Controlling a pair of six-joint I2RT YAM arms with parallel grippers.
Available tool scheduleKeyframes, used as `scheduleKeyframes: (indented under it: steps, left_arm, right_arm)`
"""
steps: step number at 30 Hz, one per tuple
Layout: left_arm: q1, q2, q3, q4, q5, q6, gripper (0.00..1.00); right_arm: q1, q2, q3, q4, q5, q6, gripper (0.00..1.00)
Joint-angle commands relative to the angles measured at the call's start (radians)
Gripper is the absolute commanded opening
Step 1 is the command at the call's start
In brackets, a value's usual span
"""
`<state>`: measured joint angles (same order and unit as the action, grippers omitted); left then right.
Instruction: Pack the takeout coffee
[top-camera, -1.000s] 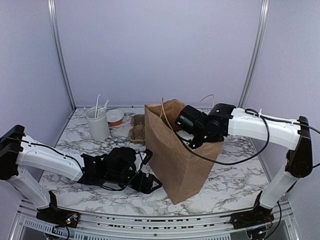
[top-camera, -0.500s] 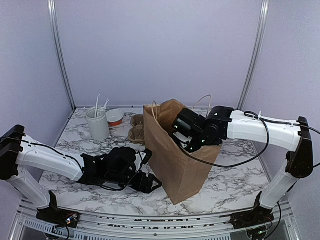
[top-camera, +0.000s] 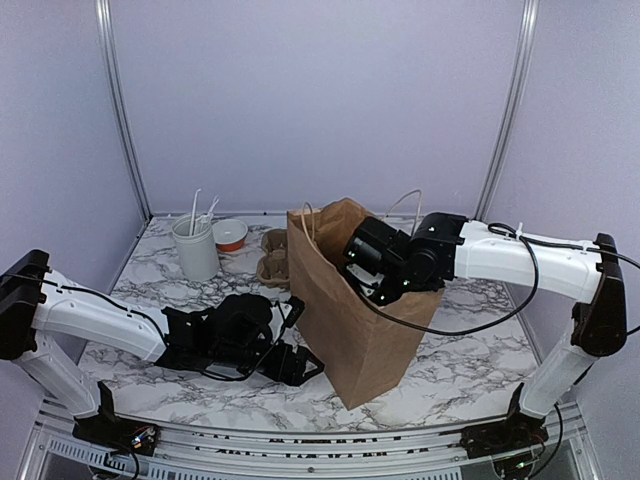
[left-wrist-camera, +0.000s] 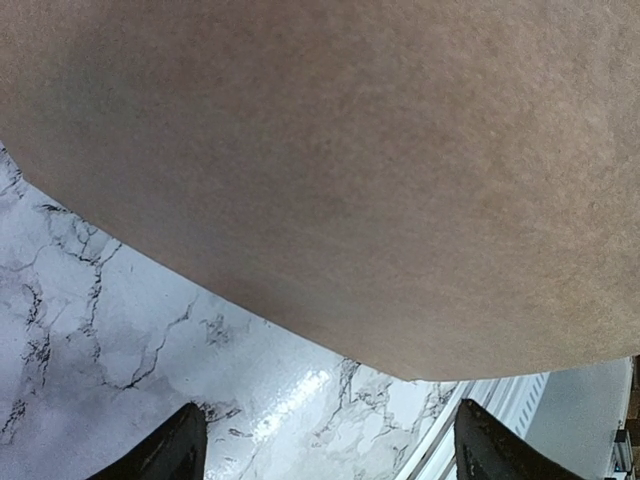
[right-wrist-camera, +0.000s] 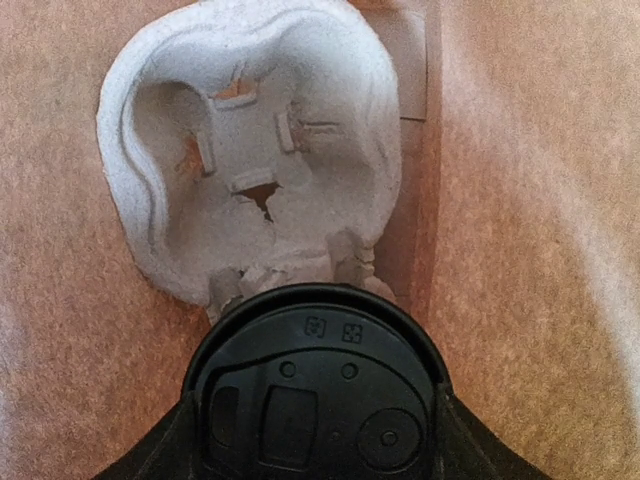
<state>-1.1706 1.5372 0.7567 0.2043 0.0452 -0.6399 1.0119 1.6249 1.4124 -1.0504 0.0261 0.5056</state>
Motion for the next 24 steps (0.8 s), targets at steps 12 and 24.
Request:
scheduleKeyframes:
  steps: [12,24]
  left_arm:
    - [0.0,-0.025,0.049,-0.04,-0.034,0.026,0.86]
    - [0.006,-0.014,0.066,-0.042,-0.028,0.037,0.86]
  right_arm:
    - [0.011,-0.004,0.07,-0.072,0.028,0.013,0.64]
    - [0.011,-0.005,0.129,-0.114,0.032,0.004,0.77]
